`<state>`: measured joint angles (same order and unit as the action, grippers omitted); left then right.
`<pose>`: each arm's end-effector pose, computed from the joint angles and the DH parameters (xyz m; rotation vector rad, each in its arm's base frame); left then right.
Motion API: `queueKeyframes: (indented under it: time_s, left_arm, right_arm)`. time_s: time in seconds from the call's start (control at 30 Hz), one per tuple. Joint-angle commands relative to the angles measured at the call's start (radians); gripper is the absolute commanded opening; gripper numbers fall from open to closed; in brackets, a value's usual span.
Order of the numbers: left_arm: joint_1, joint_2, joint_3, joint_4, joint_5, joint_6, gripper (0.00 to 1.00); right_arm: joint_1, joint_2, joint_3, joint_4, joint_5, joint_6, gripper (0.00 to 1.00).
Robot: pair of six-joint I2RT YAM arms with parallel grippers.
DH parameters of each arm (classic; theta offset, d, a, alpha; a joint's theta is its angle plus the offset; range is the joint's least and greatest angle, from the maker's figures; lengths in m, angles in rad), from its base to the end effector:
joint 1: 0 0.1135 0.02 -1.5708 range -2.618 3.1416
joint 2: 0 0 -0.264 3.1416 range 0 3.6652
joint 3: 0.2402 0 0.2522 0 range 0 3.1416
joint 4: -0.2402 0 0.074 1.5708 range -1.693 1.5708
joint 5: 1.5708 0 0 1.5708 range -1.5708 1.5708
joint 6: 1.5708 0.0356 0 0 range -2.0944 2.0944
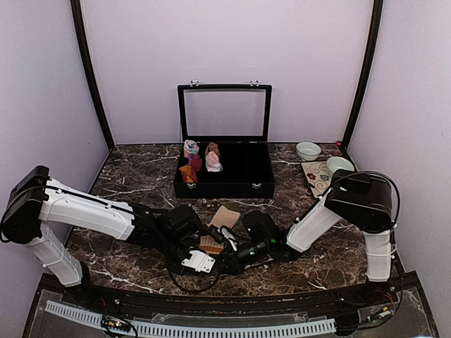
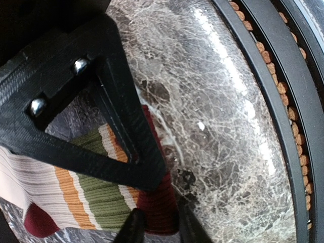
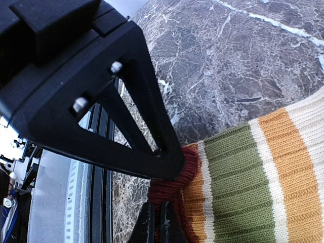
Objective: Roll the socks
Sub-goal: Roll the sock at the center of the board.
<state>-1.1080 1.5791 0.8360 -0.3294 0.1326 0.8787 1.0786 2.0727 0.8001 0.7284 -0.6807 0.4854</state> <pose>0.1277 -0.2664 0.1599 2.2452 1.4094 -0.2520 0.1519 0.3308 0.0758 -1.1571 2.1505 1.5530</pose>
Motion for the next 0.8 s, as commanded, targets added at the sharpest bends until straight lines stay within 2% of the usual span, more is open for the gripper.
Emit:
queueKeyframes:
  time_s: [0.0, 0.1, 0.4, 0.77]
  left_arm:
    - [0.004, 0.004, -0.020, 0.017, -0.001, -0.004, 0.18]
    - [0.004, 0.003, -0.017, 0.016, 0.008, -0.018, 0.01]
    - [0.005, 0.071, 0.001, -0.038, 0.051, -0.068, 0.00]
    - [0.002, 0.060, -0.052, -0.003, 0.059, -0.069, 0.19]
  right_arm:
    - [-0.026, 0.108, -0.084, -0.305, 0.056, 0.032, 0.00]
    - [-0.026, 0.110, -0.085, -0.313, 0.056, 0.029, 0.00]
    - [-0.024, 0.073, -0.084, -0.321, 0.093, 0.015, 0.00]
    - [-0.025, 0.073, -0.107, -0.301, 0.103, 0.034, 0.00]
